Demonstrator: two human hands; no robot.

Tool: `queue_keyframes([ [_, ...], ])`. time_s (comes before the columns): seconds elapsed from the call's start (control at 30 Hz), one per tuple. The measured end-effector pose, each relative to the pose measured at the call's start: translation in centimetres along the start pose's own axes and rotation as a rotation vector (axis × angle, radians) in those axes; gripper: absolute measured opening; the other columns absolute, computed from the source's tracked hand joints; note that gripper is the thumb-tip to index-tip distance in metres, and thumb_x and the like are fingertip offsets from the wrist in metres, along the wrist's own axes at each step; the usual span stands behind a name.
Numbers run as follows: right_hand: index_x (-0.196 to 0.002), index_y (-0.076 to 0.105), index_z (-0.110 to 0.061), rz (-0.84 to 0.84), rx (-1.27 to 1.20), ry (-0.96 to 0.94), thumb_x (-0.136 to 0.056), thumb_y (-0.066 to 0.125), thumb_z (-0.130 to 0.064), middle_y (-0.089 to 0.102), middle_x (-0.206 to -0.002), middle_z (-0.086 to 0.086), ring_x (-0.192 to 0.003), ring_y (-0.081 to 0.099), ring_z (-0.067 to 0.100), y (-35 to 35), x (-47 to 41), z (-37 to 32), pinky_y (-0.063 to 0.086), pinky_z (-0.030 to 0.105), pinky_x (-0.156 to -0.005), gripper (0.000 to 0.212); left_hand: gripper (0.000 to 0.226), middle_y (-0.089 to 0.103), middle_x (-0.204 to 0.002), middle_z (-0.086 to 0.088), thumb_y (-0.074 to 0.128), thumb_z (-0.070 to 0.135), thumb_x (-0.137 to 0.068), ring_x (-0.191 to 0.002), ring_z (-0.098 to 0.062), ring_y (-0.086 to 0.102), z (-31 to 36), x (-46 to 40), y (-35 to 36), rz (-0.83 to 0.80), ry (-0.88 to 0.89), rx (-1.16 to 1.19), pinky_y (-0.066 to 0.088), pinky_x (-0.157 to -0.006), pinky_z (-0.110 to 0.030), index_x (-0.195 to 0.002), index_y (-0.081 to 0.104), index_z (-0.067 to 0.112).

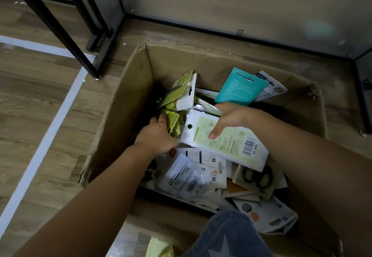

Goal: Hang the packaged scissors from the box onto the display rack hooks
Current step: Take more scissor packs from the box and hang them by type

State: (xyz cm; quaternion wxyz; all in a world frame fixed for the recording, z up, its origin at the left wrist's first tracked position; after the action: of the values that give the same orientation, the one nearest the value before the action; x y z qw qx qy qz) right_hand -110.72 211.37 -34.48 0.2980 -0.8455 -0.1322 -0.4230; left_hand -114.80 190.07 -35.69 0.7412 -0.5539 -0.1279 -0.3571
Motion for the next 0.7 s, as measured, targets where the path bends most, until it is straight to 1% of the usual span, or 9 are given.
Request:
queue_keyframes([
  [0.13,-0.089,0.064,-0.017,0.124,-0.104,-0.081,-0.052,0.089,-0.009,0.072,-0.093,0.001,-0.084,0.069,0.017,0.2,2.0,0.1,0.056,0.035,-0.077,0.045,0.086,0.034,-0.143,-0.016,0.065,0.04,-0.082,-0.125,-0.039,0.043,-0.4,0.0,-0.2,0.02,-0.021,0.05,0.038,-0.1,-0.04,-0.15,0.018,0.015],
  [0.23,-0.085,0.062,-0.019,0.19,-0.104,-0.12,-0.052,0.09,-0.011,0.07,-0.088,-0.004,-0.082,0.067,0.013,0.3,3.7,-0.4,0.054,0.027,-0.07,0.044,0.076,0.04,-0.138,-0.018,0.065,0.035,-0.081,-0.122,-0.038,0.045,-0.7,0.1,-0.6,0.042,-0.031,0.15,0.038,-0.098,-0.039,-0.146,0.028,0.017],
  [0.3,-0.085,0.062,-0.02,0.208,-0.114,-0.13,-0.053,0.089,-0.01,0.07,-0.087,-0.005,-0.08,0.067,0.013,0.2,4.7,-0.5,0.054,0.026,-0.067,0.043,0.07,0.046,-0.134,-0.016,0.067,0.031,-0.081,-0.12,-0.035,0.047,-1.0,0.3,-0.8,0.054,-0.033,0.256,0.038,-0.096,-0.034,-0.142,0.035,0.017],
  [0.4,-0.092,0.064,-0.015,0.224,-0.11,-0.134,-0.055,0.088,-0.011,0.071,-0.09,0.0,-0.08,0.068,0.015,0.2,5.9,-0.5,0.057,0.032,-0.072,0.045,0.067,0.056,-0.123,-0.011,0.071,0.018,-0.079,-0.114,-0.031,0.053,-1.6,0.5,-1.1,0.059,-0.054,0.479,0.039,-0.089,-0.029,-0.139,0.04,0.016],
  [0.47,-0.094,0.064,-0.014,0.236,-0.129,-0.14,-0.055,0.088,-0.011,0.072,-0.09,0.001,-0.08,0.069,0.016,0.2,6.3,-0.6,0.057,0.033,-0.072,0.046,0.072,0.057,-0.113,-0.005,0.071,0.008,-0.077,-0.108,-0.025,0.054,-1.8,0.5,-1.3,0.058,-0.073,0.6,0.039,-0.084,-0.027,-0.141,0.039,0.015],
  [0.53,-0.09,0.064,-0.015,0.256,-0.146,-0.157,-0.055,0.088,-0.01,0.072,-0.088,0.0,-0.078,0.069,0.015,0.1,6.9,-0.7,0.057,0.03,-0.068,0.043,0.079,0.054,-0.108,-0.001,0.071,0.0,-0.075,-0.1,-0.019,0.051,-1.9,0.5,-1.5,0.066,-0.083,0.669,0.038,-0.078,-0.023,-0.144,0.036,0.014],
  [0.63,-0.086,0.064,-0.017,0.297,-0.198,-0.173,-0.055,0.088,-0.01,0.072,-0.081,-0.003,-0.072,0.07,0.01,-0.5,7.9,-0.7,0.054,0.023,-0.058,0.039,0.08,0.055,-0.106,-0.001,0.072,-0.005,-0.073,-0.093,-0.016,0.051,-1.8,0.5,-1.8,0.093,-0.074,0.749,0.04,-0.059,-0.016,-0.143,0.037,0.013],
  [0.7,-0.085,0.066,-0.016,0.336,-0.264,-0.192,-0.055,0.087,-0.008,0.073,-0.076,-0.004,-0.068,0.07,0.009,-1.2,8.5,-0.8,0.053,0.02,-0.052,0.038,0.079,0.057,-0.108,-0.003,0.072,-0.004,-0.074,-0.091,-0.015,0.053,-1.7,0.6,-2.1,0.113,-0.062,0.797,0.042,-0.058,-0.017,-0.143,0.038,0.014],
])
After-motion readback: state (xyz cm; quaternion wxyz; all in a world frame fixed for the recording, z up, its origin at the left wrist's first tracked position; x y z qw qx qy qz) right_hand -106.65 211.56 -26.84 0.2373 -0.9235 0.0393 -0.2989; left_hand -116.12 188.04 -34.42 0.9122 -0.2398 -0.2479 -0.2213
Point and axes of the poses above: each hand's wrist, its own x-axis away from the middle knuckle, its own y-axis out of the palm, z = x × y, the point moved 1 cm from there along -x, towards the middle knuckle
